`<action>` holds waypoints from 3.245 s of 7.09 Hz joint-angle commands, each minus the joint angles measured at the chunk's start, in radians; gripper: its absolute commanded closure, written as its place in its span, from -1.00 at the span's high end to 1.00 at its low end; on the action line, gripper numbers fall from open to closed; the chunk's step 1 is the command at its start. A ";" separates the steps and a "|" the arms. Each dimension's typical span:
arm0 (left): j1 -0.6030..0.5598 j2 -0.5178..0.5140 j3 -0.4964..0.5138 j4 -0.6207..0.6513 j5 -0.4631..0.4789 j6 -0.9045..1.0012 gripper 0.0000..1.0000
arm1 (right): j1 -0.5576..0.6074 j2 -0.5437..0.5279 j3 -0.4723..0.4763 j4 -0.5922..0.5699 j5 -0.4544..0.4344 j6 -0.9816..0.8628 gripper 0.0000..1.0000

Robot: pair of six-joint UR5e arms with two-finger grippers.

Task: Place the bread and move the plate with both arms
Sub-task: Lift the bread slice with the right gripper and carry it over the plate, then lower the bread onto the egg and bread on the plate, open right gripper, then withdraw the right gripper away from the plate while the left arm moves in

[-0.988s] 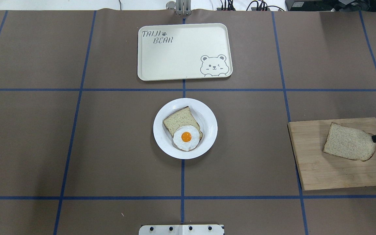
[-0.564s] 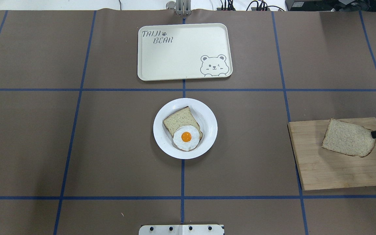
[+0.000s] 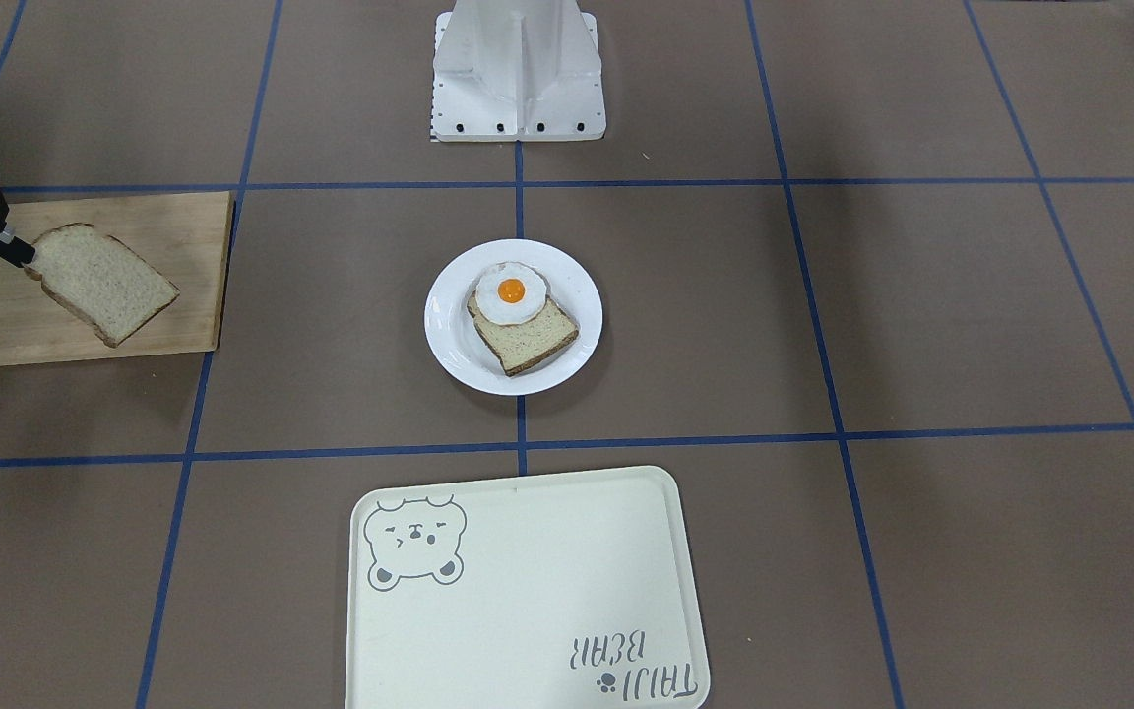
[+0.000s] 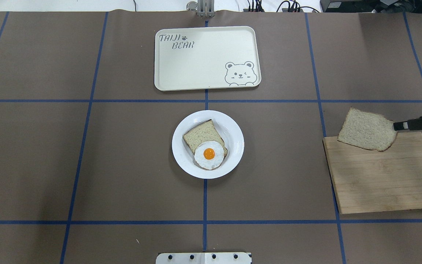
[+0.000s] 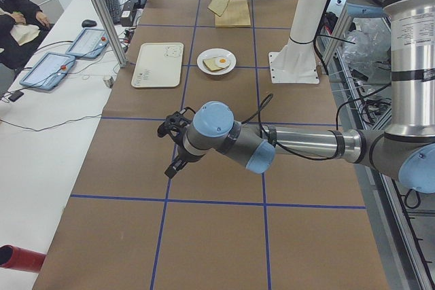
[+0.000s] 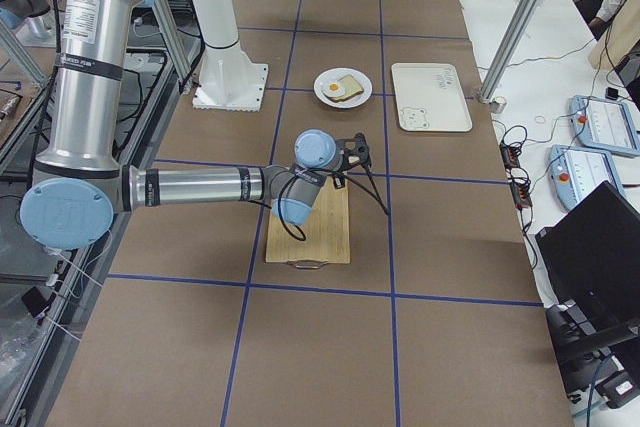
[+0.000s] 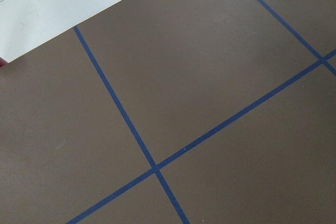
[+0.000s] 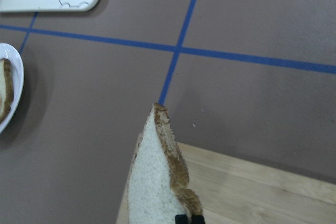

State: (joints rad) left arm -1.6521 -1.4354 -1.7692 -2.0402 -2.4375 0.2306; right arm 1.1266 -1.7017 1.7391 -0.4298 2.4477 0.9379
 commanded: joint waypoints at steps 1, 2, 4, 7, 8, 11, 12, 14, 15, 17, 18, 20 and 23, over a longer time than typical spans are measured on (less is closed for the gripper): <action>0.000 0.012 -0.003 0.000 0.000 -0.001 0.98 | -0.077 0.169 0.011 -0.001 -0.056 0.218 -1.00; 0.000 0.015 -0.006 0.000 0.000 -0.002 0.98 | -0.176 0.221 0.034 -0.003 -0.172 0.296 -1.00; 0.000 0.015 0.001 0.000 0.000 -0.002 0.98 | -0.385 0.341 0.042 -0.021 -0.437 0.380 -1.00; -0.002 0.015 0.004 0.000 0.000 -0.002 0.98 | -0.623 0.466 0.025 -0.137 -0.730 0.380 -1.00; -0.002 0.016 0.007 0.000 0.000 -0.002 0.98 | -0.674 0.496 0.025 -0.183 -0.798 0.380 -1.00; -0.002 0.016 0.007 0.000 0.000 -0.002 0.98 | -0.723 0.515 -0.016 -0.198 -0.865 0.365 -1.00; -0.002 0.016 0.007 0.000 0.000 -0.002 0.98 | -0.725 0.490 -0.019 -0.195 -0.866 0.361 -1.00; -0.002 0.016 0.004 0.000 0.000 -0.002 0.98 | -0.731 0.447 -0.018 -0.195 -0.886 0.363 -1.00; -0.002 0.016 0.005 0.000 0.000 -0.002 0.98 | -0.752 0.442 -0.016 -0.201 -0.939 0.374 -1.00; -0.002 0.016 0.005 0.000 0.000 -0.002 0.98 | -0.817 0.448 -0.009 -0.233 -1.079 0.381 0.99; -0.002 0.016 0.002 0.002 0.000 -0.004 0.98 | -0.797 0.455 0.038 -0.322 -1.054 0.378 1.00; 0.000 0.010 -0.024 -0.015 -0.012 -0.125 0.98 | -0.597 0.456 0.120 -0.603 -0.791 0.348 1.00; 0.128 -0.034 -0.026 -0.345 -0.129 -0.762 0.98 | -0.273 0.433 0.111 -0.893 -0.484 -0.108 1.00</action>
State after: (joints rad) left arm -1.6023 -1.4410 -1.7935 -2.2402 -2.5465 -0.2516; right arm 0.7258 -1.2553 1.8512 -1.2145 1.8461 1.0220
